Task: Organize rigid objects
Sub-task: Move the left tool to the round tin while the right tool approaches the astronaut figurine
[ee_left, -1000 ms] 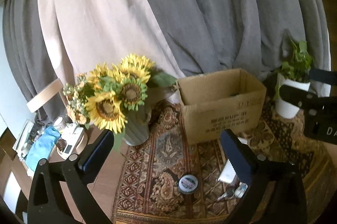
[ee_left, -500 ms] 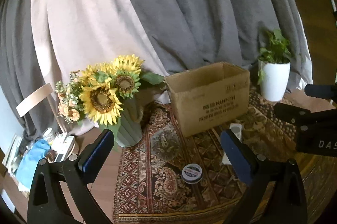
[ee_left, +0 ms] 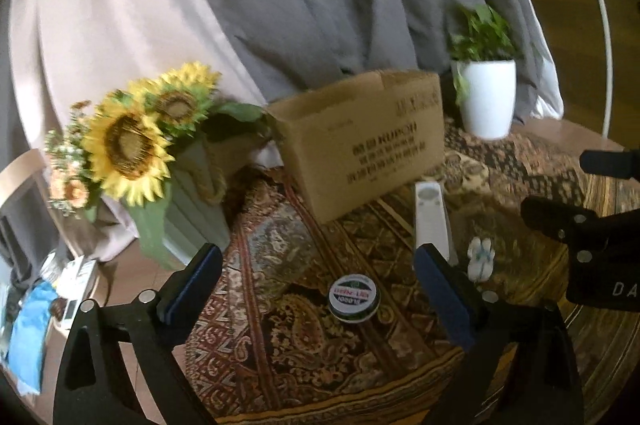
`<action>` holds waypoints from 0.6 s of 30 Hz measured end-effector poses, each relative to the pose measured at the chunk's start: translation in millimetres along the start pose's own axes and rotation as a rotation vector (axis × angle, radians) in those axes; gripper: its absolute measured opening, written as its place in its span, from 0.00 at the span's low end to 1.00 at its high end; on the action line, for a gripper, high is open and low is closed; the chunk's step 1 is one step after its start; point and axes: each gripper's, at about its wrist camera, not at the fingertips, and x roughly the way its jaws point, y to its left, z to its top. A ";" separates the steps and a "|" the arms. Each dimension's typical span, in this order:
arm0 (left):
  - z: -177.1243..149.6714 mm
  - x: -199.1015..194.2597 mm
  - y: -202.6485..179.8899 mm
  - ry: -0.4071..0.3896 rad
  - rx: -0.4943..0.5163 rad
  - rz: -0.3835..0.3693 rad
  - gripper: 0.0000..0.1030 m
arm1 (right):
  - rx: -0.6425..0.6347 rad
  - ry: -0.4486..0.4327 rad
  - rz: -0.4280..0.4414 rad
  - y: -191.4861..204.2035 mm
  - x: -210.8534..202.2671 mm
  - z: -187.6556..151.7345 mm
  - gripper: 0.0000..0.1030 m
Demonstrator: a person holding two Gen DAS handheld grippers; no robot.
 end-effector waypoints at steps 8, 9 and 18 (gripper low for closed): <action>-14.4 37.4 4.7 0.071 0.021 -0.092 0.90 | 0.059 0.054 -0.035 12.8 25.6 -17.2 0.75; -15.6 41.6 5.9 0.081 0.014 -0.104 0.88 | 0.076 0.059 -0.040 13.0 29.1 -18.4 0.73; -29.3 64.7 1.0 0.115 0.033 -0.151 0.84 | 0.165 0.115 -0.042 13.7 54.8 -30.2 0.63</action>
